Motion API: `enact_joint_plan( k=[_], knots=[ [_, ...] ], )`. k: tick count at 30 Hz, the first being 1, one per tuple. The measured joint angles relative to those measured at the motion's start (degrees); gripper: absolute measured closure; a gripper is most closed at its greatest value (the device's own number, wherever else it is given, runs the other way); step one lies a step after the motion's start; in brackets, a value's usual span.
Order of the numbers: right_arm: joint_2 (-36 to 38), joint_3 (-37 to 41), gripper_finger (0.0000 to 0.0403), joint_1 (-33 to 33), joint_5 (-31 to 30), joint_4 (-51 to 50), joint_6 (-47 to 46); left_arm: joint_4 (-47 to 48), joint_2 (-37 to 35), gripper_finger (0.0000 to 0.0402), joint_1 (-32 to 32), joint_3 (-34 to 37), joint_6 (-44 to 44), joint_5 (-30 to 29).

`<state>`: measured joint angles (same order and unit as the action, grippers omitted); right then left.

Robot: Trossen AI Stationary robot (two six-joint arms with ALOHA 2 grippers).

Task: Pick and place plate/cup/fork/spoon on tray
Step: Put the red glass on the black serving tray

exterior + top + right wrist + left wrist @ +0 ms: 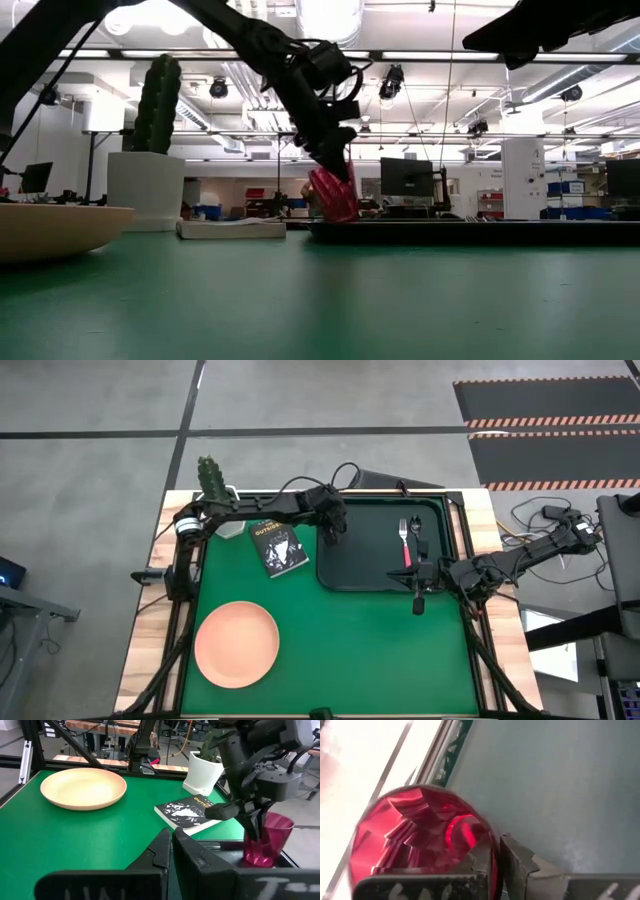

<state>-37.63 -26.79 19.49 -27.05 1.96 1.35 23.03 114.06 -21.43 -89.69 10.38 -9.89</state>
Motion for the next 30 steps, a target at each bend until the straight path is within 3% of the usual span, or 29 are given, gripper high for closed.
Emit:
enact_joint_plan(
  k=[22,30],
  knots=[
    [0.1,0.0,0.0394,0.0,0.0,0.0,0.1,-1.6,0.0,0.0378,0.0,1.7,2.0,0.6],
    [0.1,0.0,0.0394,0.0,0.0,0.0,0.1,-1.6,-0.1,0.0333,-0.1,1.7,2.0,0.6]
  ],
)
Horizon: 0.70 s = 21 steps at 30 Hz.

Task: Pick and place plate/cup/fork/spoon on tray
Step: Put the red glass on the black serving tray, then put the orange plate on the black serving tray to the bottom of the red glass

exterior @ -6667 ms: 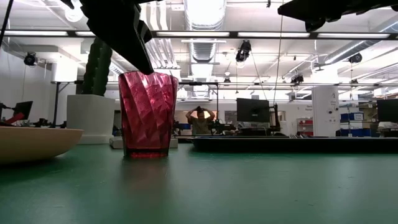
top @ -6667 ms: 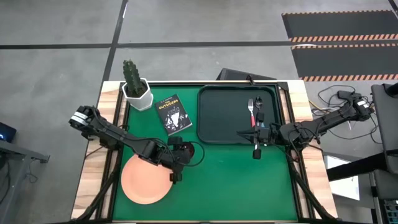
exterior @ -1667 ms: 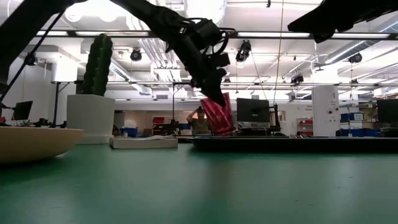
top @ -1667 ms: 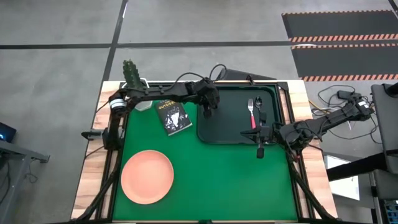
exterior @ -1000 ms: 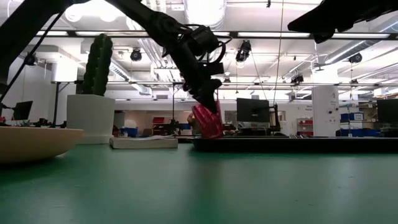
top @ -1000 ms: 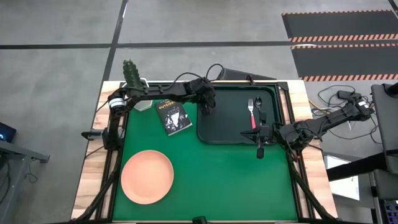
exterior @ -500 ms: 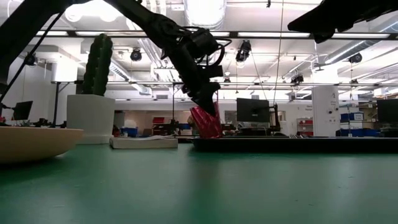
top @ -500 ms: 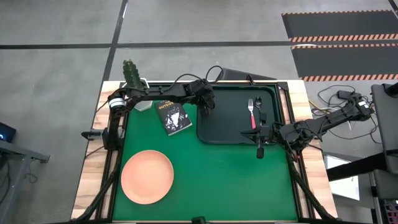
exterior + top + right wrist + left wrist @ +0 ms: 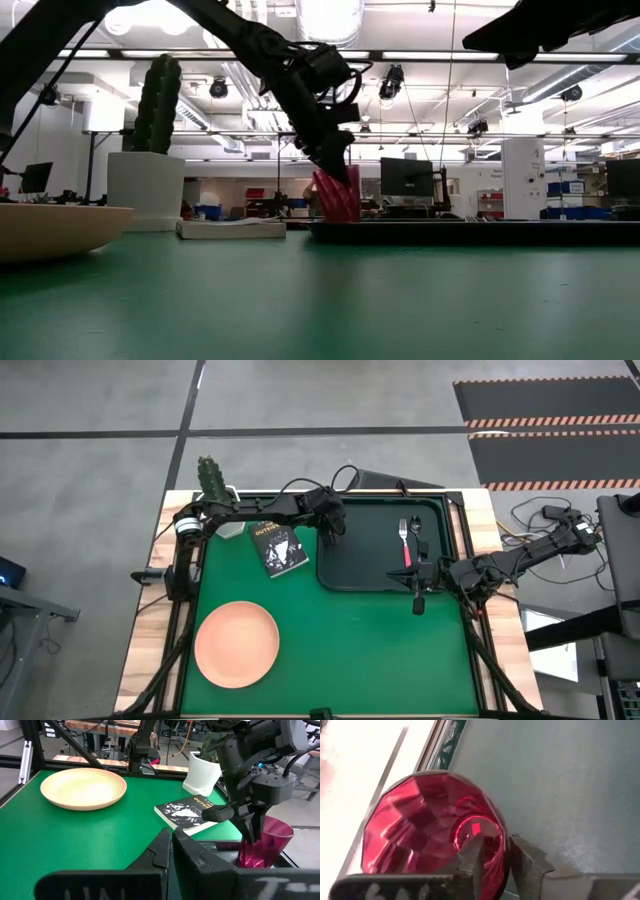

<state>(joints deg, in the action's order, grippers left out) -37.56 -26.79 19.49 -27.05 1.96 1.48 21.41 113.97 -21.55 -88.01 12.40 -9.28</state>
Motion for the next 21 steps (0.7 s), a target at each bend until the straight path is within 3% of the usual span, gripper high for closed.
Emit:
enact_joint_plan(
  k=[9,21],
  knots=[
    [0.0,0.0,0.0394,0.0,0.0,0.0,0.0,-1.8,0.0,0.029,-0.2,0.0,-0.1,0.0],
    [0.0,0.0,0.0394,0.0,0.0,0.0,-0.1,-2.7,-1.9,0.0285,0.0,-0.6,-0.1,0.0]
  ],
)
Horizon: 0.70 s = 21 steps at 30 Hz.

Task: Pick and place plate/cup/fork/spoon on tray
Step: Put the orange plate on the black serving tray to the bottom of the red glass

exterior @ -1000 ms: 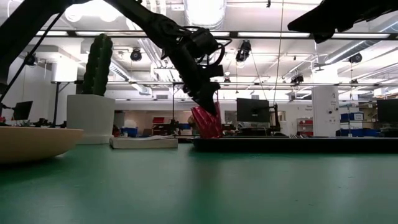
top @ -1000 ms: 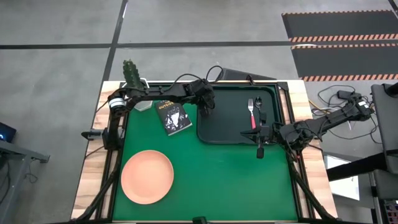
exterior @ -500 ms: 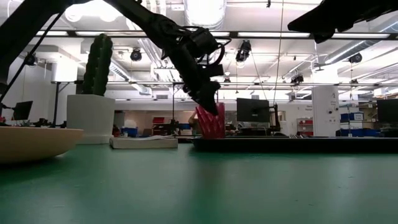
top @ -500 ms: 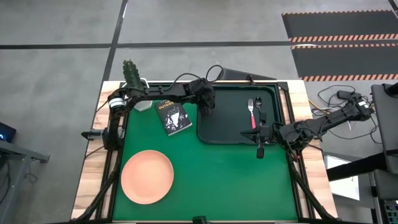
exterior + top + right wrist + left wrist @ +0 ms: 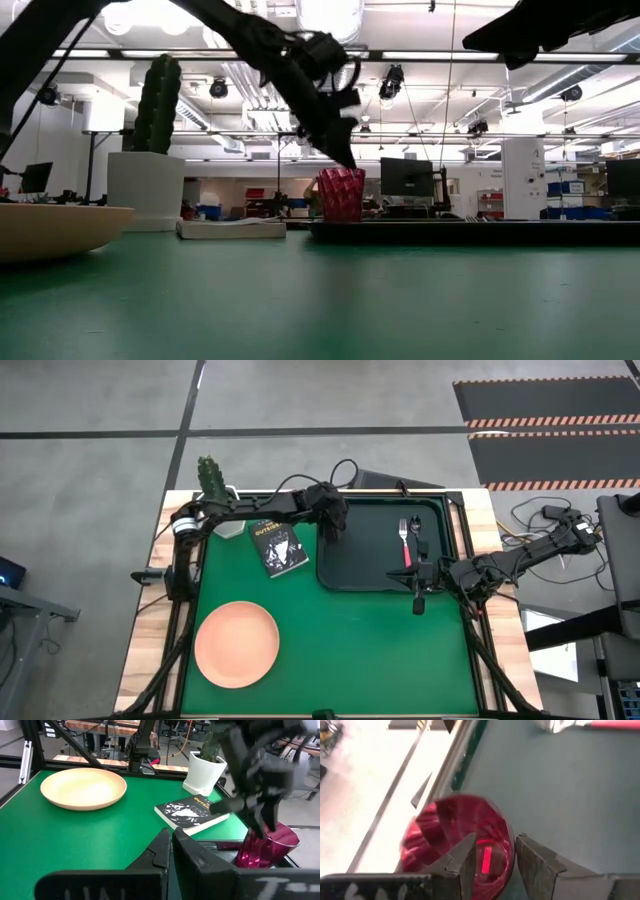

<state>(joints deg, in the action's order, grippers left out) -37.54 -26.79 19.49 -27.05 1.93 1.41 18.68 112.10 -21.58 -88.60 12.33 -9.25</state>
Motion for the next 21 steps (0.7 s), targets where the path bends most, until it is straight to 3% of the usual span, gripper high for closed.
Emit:
enact_joint_plan(
  k=[6,13,18,21],
  knots=[
    [0.0,0.0,0.0394,0.0,0.0,0.0,-0.6,-0.5,-5.1,0.0285,2.2,0.6,0.0,0.8],
    [0.0,0.0,0.0394,0.0,0.0,-0.1,-1.4,-1.5,-5.2,0.0286,3.6,5.2,2.0,8.1],
    [0.0,0.0,0.0394,0.0,0.0,-0.1,-1.6,-10.1,-4.8,0.0286,3.3,12.9,2.2,6.6],
    [0.0,0.0,0.0394,0.0,0.0,0.0,-1.7,-19.9,-4.9,0.0286,2.9,17.6,3.7,1.7]
  ],
)
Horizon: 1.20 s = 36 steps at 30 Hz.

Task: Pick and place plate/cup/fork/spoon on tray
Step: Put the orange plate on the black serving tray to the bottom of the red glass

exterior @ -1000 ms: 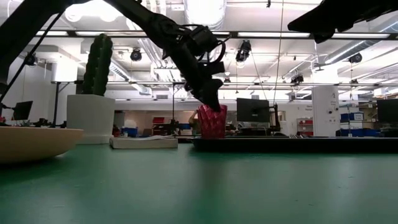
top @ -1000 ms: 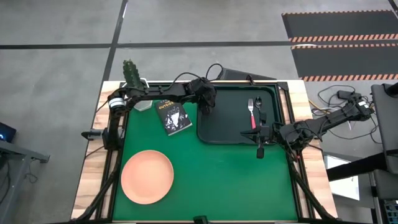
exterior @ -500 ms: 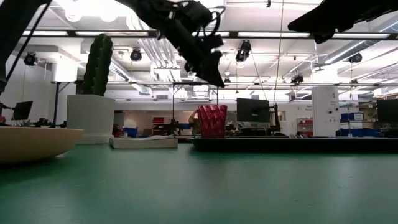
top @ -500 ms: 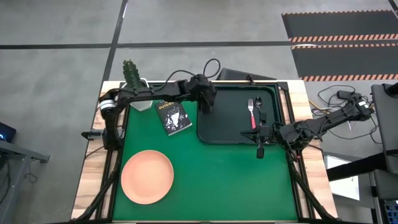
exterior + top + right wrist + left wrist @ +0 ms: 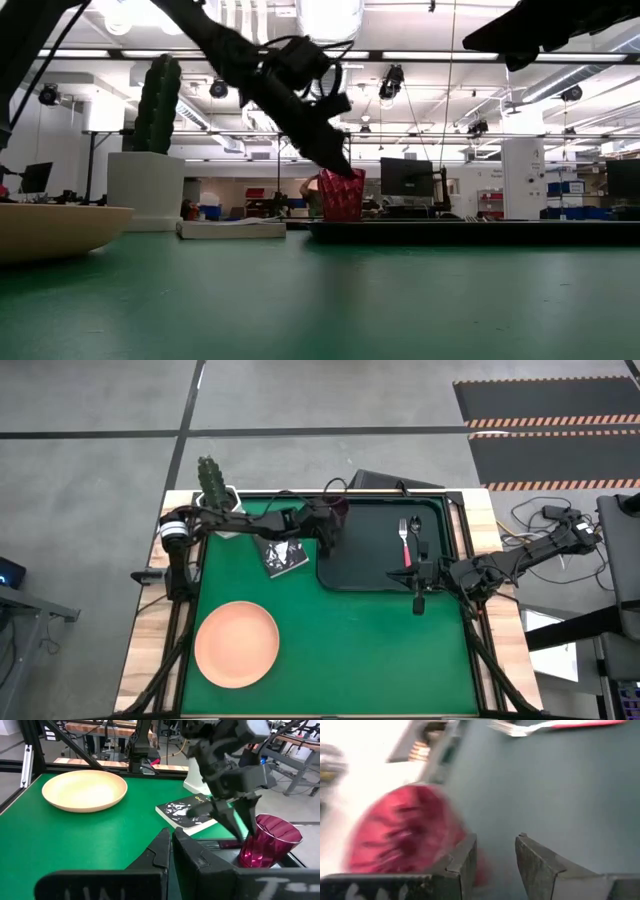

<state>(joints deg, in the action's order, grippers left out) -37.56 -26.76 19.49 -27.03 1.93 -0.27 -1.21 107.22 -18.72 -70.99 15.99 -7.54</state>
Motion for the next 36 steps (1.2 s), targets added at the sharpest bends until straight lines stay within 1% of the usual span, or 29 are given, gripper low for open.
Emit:
enact_joint_plan(
  k=[3,5,9,12,17,20,24,30,33,36],
  knots=[
    [0.0,0.0,0.0394,0.0,0.0,0.0,-0.1,-7.9,0.0,0.0286,-0.8,3.4,1.3,-6.5],
    [0.0,0.0,0.0394,0.0,0.0,0.0,-0.2,-11.8,0.0,0.0286,-1.8,4.9,1.3,-8.0],
    [0.0,0.0,0.0394,0.0,0.0,0.0,-0.2,-12.3,0.0,0.0286,-3.4,5.3,0.9,-8.0],
    [0.0,0.0,0.0394,0.0,0.0,0.0,-0.2,-12.2,0.0,0.0286,-3.2,5.3,0.3,-7.8],
    [0.0,0.0,0.0394,0.0,0.0,-0.1,0.1,-9.9,-0.6,0.0286,-0.4,5.3,-6.5,-7.0],
    [0.0,0.0,0.0394,0.0,0.0,-0.3,0.1,-6.1,-1.8,0.0286,2.8,5.4,-10.3,-5.4],
    [0.0,0.0,0.0394,0.0,0.0,-0.4,0.2,1.2,-5.5,0.0286,8.9,5.4,-15.3,-4.7],
    [0.0,0.0,0.0394,0.0,0.0,-0.4,0.3,17.1,-13.7,0.0286,19.9,5.4,-22.3,-4.6],
    [0.0,0.0,0.0394,0.0,0.0,-0.3,0.3,26.2,-17.8,0.0286,24.8,5.4,-31.5,-4.5],
    [0.0,0.0,0.0394,0.0,0.0,0.0,0.4,34.7,-20.9,0.0286,29.3,5.4,-45.7,-3.5]
  ],
)
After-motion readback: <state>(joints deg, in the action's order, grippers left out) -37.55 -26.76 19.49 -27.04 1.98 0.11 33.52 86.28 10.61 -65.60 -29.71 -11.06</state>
